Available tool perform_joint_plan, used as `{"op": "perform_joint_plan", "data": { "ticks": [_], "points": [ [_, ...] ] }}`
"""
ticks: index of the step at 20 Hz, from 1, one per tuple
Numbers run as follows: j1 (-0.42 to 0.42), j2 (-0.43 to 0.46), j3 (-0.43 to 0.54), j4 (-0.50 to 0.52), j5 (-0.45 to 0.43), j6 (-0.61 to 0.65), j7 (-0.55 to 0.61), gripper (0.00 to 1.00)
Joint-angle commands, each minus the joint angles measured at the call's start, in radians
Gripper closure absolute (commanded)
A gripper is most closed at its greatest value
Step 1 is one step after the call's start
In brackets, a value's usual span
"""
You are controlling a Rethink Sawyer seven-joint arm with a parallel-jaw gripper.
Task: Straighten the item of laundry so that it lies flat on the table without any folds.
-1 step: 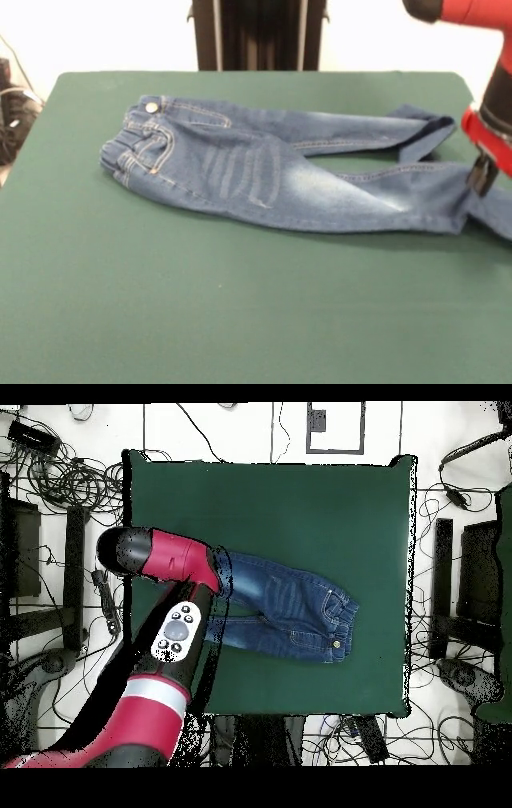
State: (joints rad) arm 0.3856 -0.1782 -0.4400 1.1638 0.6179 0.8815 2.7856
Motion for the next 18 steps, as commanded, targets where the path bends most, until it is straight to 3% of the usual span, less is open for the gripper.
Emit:
{"op": "perform_joint_plan", "data": {
  "ticks": [1,5,10,18],
  "points": [
    [-0.029,-0.125,0.003,0.013,0.027,0.267,0.352,1.0],
    [-0.03,-0.128,0.018,0.024,0.036,0.245,0.353,1.0],
    [-0.026,-0.093,0.044,0.019,0.084,0.177,0.437,1.0],
    [-0.065,-0.035,0.077,0.06,0.158,-0.027,0.444,1.0]
  ]
}}
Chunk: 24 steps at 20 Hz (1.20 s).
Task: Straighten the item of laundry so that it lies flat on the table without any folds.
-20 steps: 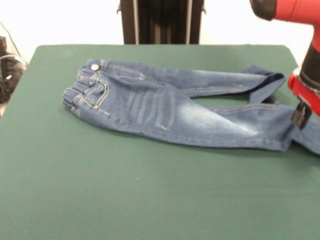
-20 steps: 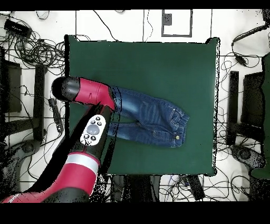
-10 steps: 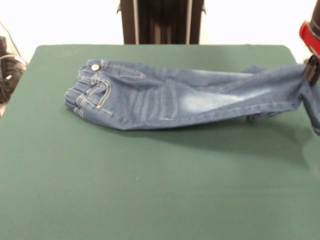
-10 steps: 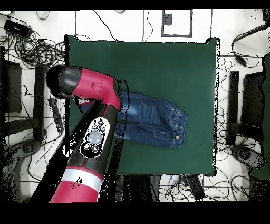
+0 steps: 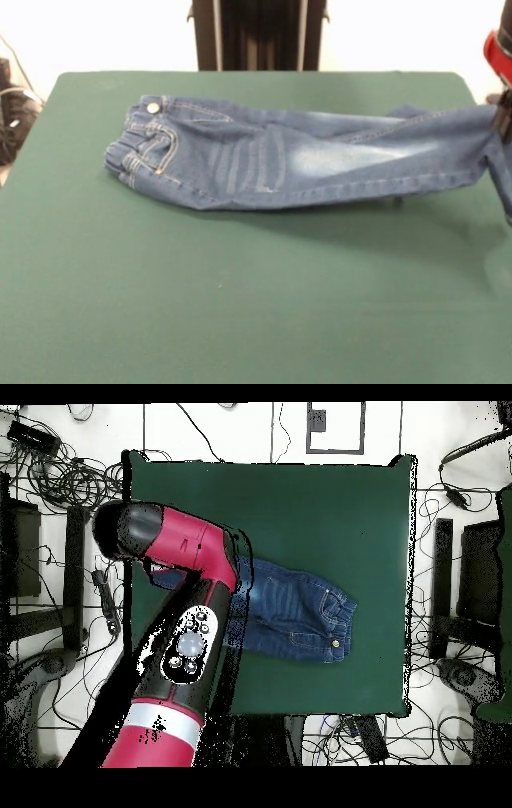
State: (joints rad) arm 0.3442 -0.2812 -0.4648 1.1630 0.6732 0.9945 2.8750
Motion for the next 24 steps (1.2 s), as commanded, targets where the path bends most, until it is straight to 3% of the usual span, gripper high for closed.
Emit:
{"op": "perform_joint_plan", "data": {
  "ticks": [1,8,15,24],
  "points": [
    [-0.03,0.069,0.11,0.079,0.113,-0.165,0.343,1.0],
    [-0.018,0.109,0.096,0.095,0.092,-0.244,0.301,1.0],
    [-0.032,0.121,0.166,0.119,0.129,-0.335,0.26,1.0],
    [-0.05,0.061,0.25,0.165,0.164,-0.328,0.177,1.0]
  ]
}}
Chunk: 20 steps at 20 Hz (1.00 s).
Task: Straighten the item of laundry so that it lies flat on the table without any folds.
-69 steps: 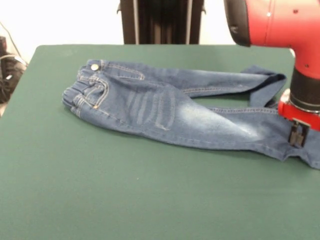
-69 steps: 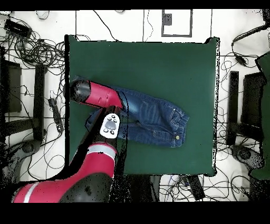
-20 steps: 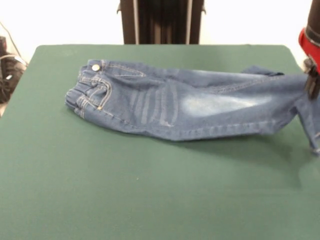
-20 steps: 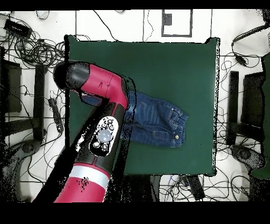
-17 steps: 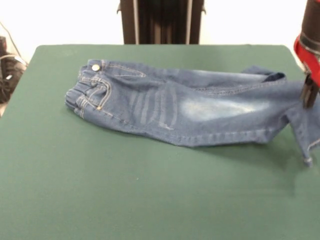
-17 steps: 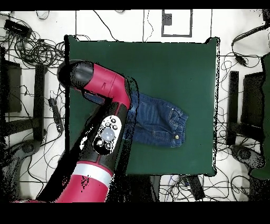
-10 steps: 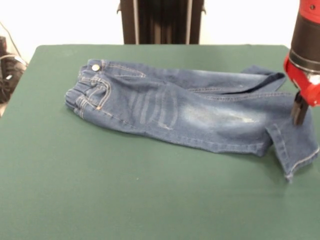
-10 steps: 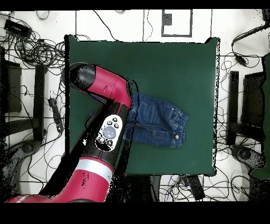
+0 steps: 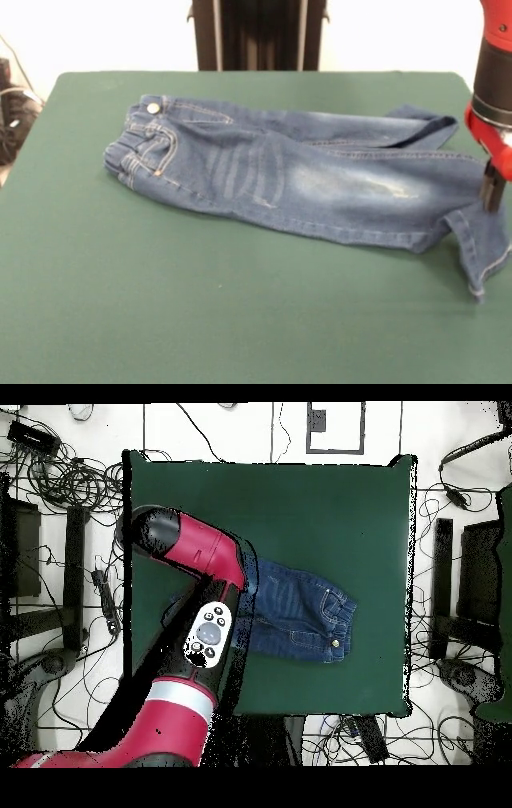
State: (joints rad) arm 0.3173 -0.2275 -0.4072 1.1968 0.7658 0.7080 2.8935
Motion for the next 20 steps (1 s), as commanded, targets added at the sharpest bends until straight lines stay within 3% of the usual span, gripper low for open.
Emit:
{"op": "perform_joint_plan", "data": {
  "ticks": [1,10,16,20],
  "points": [
    [-0.027,-0.002,0.202,0.139,0.064,-0.038,0.13,1.0],
    [-0.073,-0.065,0.288,0.24,-0.037,-0.12,-0.098,1.0],
    [-0.197,-0.116,0.483,0.342,-0.12,-0.274,-0.299,1.0],
    [-0.254,-0.128,0.554,0.352,-0.215,-0.304,-0.294,1.0]
  ]
}}
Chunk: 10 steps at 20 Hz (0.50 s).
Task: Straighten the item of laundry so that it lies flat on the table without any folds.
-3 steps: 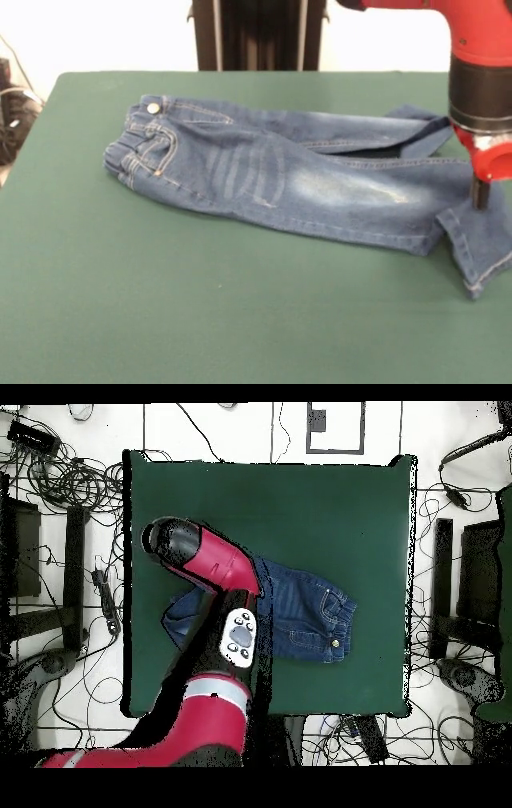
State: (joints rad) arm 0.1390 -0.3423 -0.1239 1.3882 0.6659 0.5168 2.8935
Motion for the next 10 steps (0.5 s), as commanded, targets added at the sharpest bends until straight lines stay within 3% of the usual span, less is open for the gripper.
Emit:
{"op": "perform_joint_plan", "data": {
  "ticks": [1,10],
  "points": [
    [-0.089,-0.016,0.286,0.162,-0.138,-0.115,-0.287,0.0],
    [-0.175,-0.147,0.335,0.221,-0.249,0.09,-0.19,0.0]
  ]
}}
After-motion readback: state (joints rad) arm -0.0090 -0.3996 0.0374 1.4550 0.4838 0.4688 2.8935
